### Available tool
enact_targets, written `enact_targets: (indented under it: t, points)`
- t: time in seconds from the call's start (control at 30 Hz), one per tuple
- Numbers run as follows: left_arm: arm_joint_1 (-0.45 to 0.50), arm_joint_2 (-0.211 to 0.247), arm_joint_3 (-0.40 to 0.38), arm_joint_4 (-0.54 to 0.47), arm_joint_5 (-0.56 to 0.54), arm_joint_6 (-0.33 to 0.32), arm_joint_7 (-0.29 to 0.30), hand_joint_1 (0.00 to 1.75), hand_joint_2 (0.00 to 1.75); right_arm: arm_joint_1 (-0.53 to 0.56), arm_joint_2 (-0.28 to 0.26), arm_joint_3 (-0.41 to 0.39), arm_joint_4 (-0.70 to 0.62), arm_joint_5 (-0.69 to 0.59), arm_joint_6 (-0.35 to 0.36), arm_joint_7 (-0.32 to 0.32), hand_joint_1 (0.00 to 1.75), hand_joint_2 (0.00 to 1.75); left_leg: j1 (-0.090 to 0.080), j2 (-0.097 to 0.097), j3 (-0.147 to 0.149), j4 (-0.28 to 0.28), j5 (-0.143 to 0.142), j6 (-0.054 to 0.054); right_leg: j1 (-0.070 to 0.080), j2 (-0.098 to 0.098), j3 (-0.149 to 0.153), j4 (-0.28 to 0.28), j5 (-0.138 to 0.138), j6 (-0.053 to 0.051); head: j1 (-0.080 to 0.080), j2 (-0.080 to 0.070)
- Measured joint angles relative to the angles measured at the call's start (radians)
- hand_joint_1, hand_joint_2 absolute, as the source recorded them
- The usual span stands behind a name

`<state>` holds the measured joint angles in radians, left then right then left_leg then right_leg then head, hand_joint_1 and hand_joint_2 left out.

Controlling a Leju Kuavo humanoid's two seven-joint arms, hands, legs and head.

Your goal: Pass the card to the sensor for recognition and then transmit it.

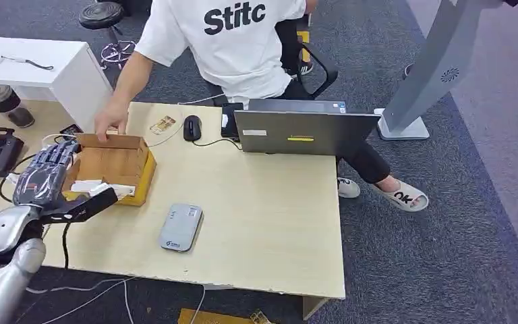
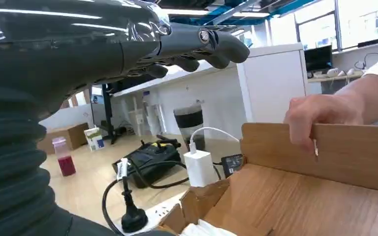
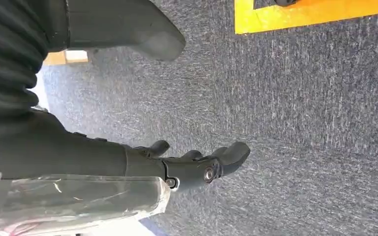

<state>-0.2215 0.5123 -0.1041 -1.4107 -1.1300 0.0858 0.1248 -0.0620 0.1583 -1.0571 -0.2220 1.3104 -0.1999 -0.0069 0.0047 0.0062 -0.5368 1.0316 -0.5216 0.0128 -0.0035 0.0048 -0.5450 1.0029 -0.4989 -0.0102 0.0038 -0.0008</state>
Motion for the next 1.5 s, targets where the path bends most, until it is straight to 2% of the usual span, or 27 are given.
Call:
enact_targets:
  t: [0.23, 0.8, 0.97, 1.13, 1.33, 1.4, 1.47, 1.5]
  points:
    - [0.019, 0.038, 0.016, -0.009, -0.063, -0.045, 0.054, 0.0, 1.75, 0.0, 0.0, -0.006, 0.0, -0.002, 0.0, 0.0, 0.0, 1.75, 0.0, 0.0, 0.0, 0.0, 0.0, 0.0, 0.0, 0.0, 0.0, 0.0, 0.0, 0.0, 0.0, 0.0]
    - [0.085, 0.048, 0.061, -0.025, -0.114, -0.071, 0.107, 0.0, 1.75, 0.001, 0.0, -0.03, 0.0, -0.018, 0.0, 0.019, 0.0, 1.75, 0.0, 0.0, 0.0, 0.0, 0.0, 0.0, 0.0, 0.0, 0.0, 0.0, 0.0, 0.0, 0.0, 0.0]
    - [0.092, 0.028, 0.061, -0.024, -0.111, -0.06, 0.072, 0.0, 1.75, 0.0, 0.001, -0.033, 0.0, -0.014, 0.001, 0.011, 0.0, 1.75, 0.0, 0.0, 0.0, 0.0, 0.0, 0.0, 0.0, 0.0, 0.0, 0.0, 0.0, 0.0, 0.0, 0.0]
    - [0.073, -0.014, 0.055, -0.005, -0.1, -0.043, 0.043, 0.0, 1.75, -0.001, 0.002, -0.033, 0.0, -0.012, 0.001, 0.009, 0.0, 1.75, 0.0, 0.0, 0.0, 0.0, 0.0, 0.0, 0.0, 0.0, 0.0, 0.0, 0.0, 0.0, 0.0, 0.0]
    - [0.072, -0.015, 0.055, -0.005, -0.1, -0.043, 0.043, 0.0, 1.75, -0.002, 0.002, -0.033, 0.0, -0.012, 0.001, 0.009, 0.0, 1.75, 0.0, 0.0, 0.0, 0.0, 0.0, 0.0, 0.0, 0.0, 0.0, 0.0, 0.0, 0.0, 0.0, 0.0]
    - [0.061, -0.03, 0.052, 0.004, -0.099, -0.038, 0.041, 0.0, 1.75, -0.001, 0.002, -0.033, 0.0, -0.012, 0.001, 0.008, 0.0, 1.75, 0.0, 0.0, 0.0, 0.0, 0.0, 0.0, 0.0, 0.0, 0.0, 0.0, 0.0, 0.0, 0.0, 0.0]
    - [-0.009, -0.081, 0.016, 0.068, -0.108, -0.009, 0.024, 0.0, 1.75, -0.005, 0.002, -0.033, 0.0, -0.001, 0.0, 0.012, 0.0, 1.75, 0.0, 0.0, 0.0, 0.001, 0.0, 0.0, 0.0, -0.001, 0.0, 0.0, 0.0, 0.0, 0.0, 0.0]
    - [-0.022, -0.088, 0.007, 0.083, -0.111, -0.005, 0.021, 0.0, 1.75, -0.005, 0.002, -0.033, 0.0, 0.001, 0.0, 0.013, 0.0, 1.75, 0.0, 0.0, 0.0, 0.001, 0.0, 0.0, 0.0, -0.001, 0.0, 0.0, 0.0, 0.0, 0.0, 0.0]
